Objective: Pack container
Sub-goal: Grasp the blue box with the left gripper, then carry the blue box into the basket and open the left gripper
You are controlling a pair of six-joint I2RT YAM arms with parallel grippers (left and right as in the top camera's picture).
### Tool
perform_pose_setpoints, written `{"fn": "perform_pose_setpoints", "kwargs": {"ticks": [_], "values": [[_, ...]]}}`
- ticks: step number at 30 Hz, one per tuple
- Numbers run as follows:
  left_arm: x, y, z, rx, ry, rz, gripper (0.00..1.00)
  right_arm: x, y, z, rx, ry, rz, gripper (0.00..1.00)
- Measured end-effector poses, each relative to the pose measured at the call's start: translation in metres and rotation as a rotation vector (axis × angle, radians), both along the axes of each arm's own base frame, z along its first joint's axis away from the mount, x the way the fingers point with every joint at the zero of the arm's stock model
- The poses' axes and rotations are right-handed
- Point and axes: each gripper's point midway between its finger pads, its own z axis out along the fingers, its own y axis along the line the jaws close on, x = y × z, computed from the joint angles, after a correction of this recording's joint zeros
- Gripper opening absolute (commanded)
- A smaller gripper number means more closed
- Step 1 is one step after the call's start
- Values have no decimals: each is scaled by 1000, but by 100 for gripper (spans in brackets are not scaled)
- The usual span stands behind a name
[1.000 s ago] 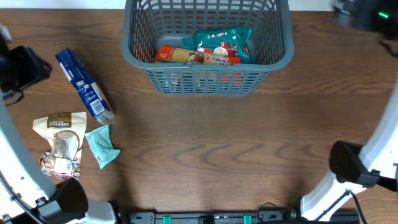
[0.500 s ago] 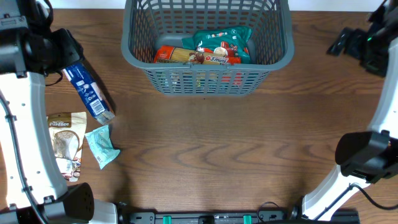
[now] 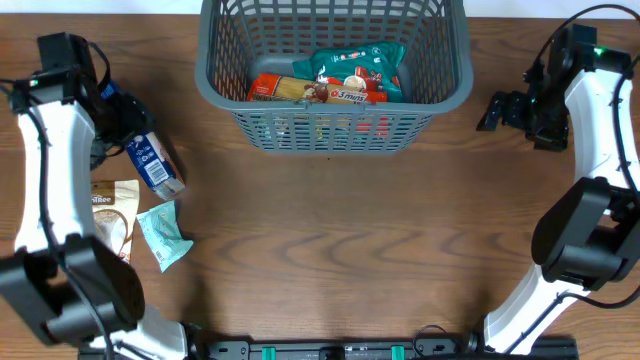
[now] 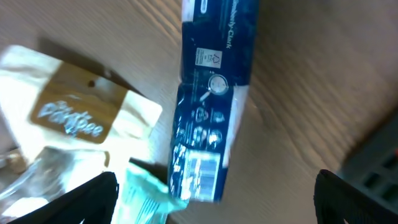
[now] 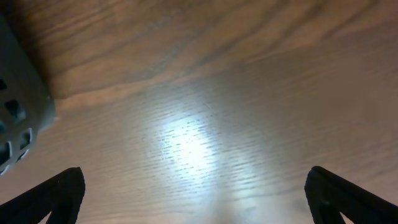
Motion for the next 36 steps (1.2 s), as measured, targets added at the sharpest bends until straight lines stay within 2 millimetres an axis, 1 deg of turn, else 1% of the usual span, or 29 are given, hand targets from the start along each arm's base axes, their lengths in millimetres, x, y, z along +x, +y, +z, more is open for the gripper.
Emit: {"fn": "perform_pose_setpoints", "kwargs": {"ticks": [2, 3, 5, 10, 15, 19, 22, 25, 26, 32, 34, 35, 36], "values": [[6, 1, -17, -13, 24, -1, 89, 3, 2, 0, -3, -9, 16, 99], [9, 1, -24, -17, 32, -2, 99, 3, 4, 0, -3, -10, 25, 99], [14, 1, -37, -27, 44, -3, 99, 3, 6, 0, -4, -10, 38, 99], [25, 3, -62, -41, 60, 3, 99, 3, 6, 0, -6, -11, 56, 99], [26, 3, -93, -64, 116, 23, 99, 3, 7, 0, -7, -9, 72, 99], [22, 2, -116, -78, 168, 28, 99, 1, 7, 0, -5, -1, 77, 99], [23, 2, -122, -81, 176, 34, 99, -1, 7, 0, -3, 7, 81, 99], [24, 2, -122, -81, 170, 37, 100, -4, 8, 0, -2, 15, 86, 99], [25, 2, -122, -80, 169, 38, 98, -4, 8, 0, -1, 17, 88, 99], [23, 2, -123, -84, 176, 48, 71, -7, 9, 0, 1, 28, 97, 99], [22, 1, -123, -86, 180, 51, 53, -8, 9, -1, 2, 32, 99, 99], [22, 1, -123, -86, 180, 50, 36, -8, 9, -1, 2, 35, 100, 99], [21, 1, -123, -86, 181, 51, 27, -9, 9, -1, 3, 35, 100, 99]]}}
